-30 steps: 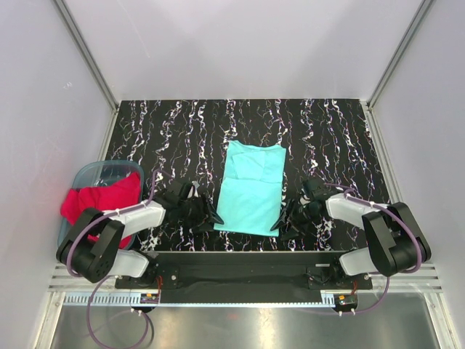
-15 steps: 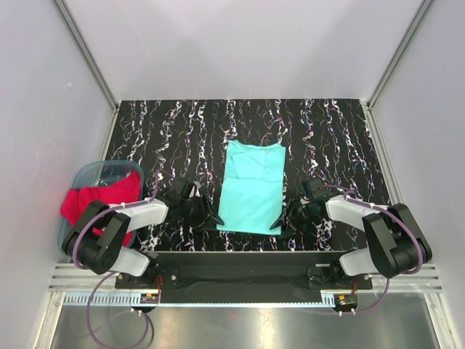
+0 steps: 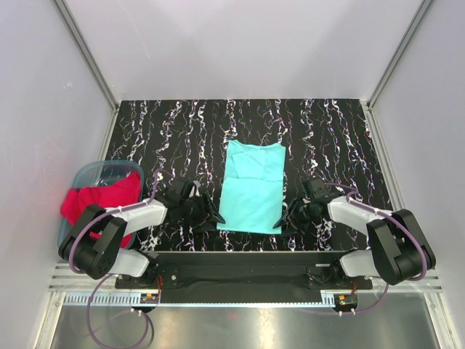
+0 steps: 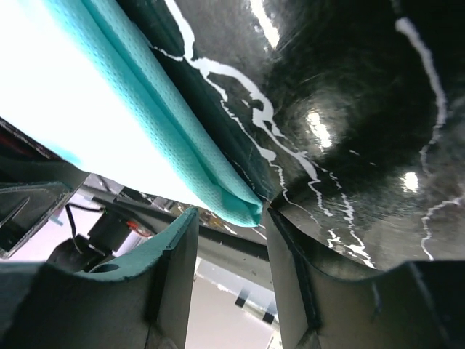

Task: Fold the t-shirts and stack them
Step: Fold the tshirt

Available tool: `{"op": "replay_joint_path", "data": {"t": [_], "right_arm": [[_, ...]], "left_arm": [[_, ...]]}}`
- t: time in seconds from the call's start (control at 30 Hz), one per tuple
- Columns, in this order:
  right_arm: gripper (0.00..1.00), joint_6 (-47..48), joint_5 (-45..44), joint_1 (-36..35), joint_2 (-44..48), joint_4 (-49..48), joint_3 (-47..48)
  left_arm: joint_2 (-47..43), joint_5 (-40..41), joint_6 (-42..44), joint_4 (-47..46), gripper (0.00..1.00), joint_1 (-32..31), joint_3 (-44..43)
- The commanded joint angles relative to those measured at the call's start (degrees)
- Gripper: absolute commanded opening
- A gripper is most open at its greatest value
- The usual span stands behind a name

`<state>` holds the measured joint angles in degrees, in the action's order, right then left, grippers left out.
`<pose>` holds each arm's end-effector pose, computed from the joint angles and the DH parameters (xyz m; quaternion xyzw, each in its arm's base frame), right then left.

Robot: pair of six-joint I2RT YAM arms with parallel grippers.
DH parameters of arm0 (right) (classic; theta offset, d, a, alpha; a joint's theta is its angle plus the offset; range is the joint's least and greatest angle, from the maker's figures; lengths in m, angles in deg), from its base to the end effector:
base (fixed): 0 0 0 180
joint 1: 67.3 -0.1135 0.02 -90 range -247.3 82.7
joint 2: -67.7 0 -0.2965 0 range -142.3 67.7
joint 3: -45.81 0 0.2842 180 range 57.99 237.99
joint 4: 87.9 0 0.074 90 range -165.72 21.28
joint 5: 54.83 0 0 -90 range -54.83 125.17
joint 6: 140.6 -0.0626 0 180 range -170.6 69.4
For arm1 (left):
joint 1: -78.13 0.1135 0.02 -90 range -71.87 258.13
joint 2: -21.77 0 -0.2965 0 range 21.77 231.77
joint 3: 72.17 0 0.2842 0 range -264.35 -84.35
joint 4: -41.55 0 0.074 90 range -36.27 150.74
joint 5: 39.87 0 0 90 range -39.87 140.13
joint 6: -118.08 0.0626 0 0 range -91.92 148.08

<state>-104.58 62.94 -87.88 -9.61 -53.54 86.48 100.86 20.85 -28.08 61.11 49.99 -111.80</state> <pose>0.2004 0.1064 0.1108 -0.2372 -0.9285 -0.2854 0.0159 0.2056 -0.1447 0.1138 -0.1602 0.9210 -0.3540 0.0281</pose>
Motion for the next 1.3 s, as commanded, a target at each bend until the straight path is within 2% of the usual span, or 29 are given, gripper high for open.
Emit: {"op": "replay_joint_path", "data": {"t": [0.0, 0.2, 0.4, 0.43, 0.47, 0.53, 0.57, 0.63, 0.67, 0.73, 0.93, 1.07, 1.27], "right_arm": [[0.49, 1.5, -9.2, -0.2, 0.3, 2.7, 0.1], [0.48, 1.7, -7.2, -0.1, -5.2, -1.0, 0.4], [0.44, 2.0, -8.5, -0.1, -6.1, -0.8, 1.0], [0.40, 2.1, -8.7, -0.1, -6.1, -0.6, 1.0], [0.37, 2.2, -8.8, -0.2, -6.2, -0.7, 1.0], [0.30, 2.6, -9.0, -0.2, -6.9, -1.0, 1.0], [0.22, 3.0, -9.1, -0.1, -7.2, -1.1, 1.1], [0.14, 3.5, -9.1, -0.1, -8.3, -1.2, 1.5], [0.06, 4.3, -9.0, -0.3, -8.5, -1.3, 1.6], [0.00, 5.3, -8.6, -0.3, -8.9, -0.9, 2.7], [0.00, 9.3, -8.0, -1.9, -4.7, 4.9, 7.9], [0.00, 8.8, -6.9, -6.9, -3.1, 8.1, 9.5], [0.00, 2.6, -6.1, -16.2, 3.0, 8.3, 5.7]], "left_arm": [[1.9, 9.2, 2.6, 7.7, 0.59, 0.1, 3.0], [7.0, 8.2, 3.0, 4.8, 0.58, 0.0, 2.6], [9.3, 7.4, 4.0, 4.1, 0.47, 0.1, 0.8], [10.1, 7.2, 4.4, 4.0, 0.44, 0.0, 0.5], [10.6, 6.6, 4.6, 3.9, 0.32, 0.0, 0.4], [11.7, 6.6, 5.4, 3.9, 0.19, 0.1, -0.7], [12.0, 6.5, 5.8, 4.0, 0.10, 0.0, -1.1], [12.5, 6.6, 7.5, 4.5, 0.00, 0.1, -2.6], [12.5, 7.8, 8.2, 6.1, 0.00, 0.2, -3.2], [10.8, 8.9, 10.0, 7.6, 0.00, 0.1, -4.8], [-0.3, 13.6, 13.9, 17.3, 0.00, 0.1, -7.5], [-7.4, 12.7, 13.8, 21.7, 0.00, -1.0, -4.9], [-20.6, 11.7, 5.4, 23.9, 0.00, -6.9, 3.6]]}}
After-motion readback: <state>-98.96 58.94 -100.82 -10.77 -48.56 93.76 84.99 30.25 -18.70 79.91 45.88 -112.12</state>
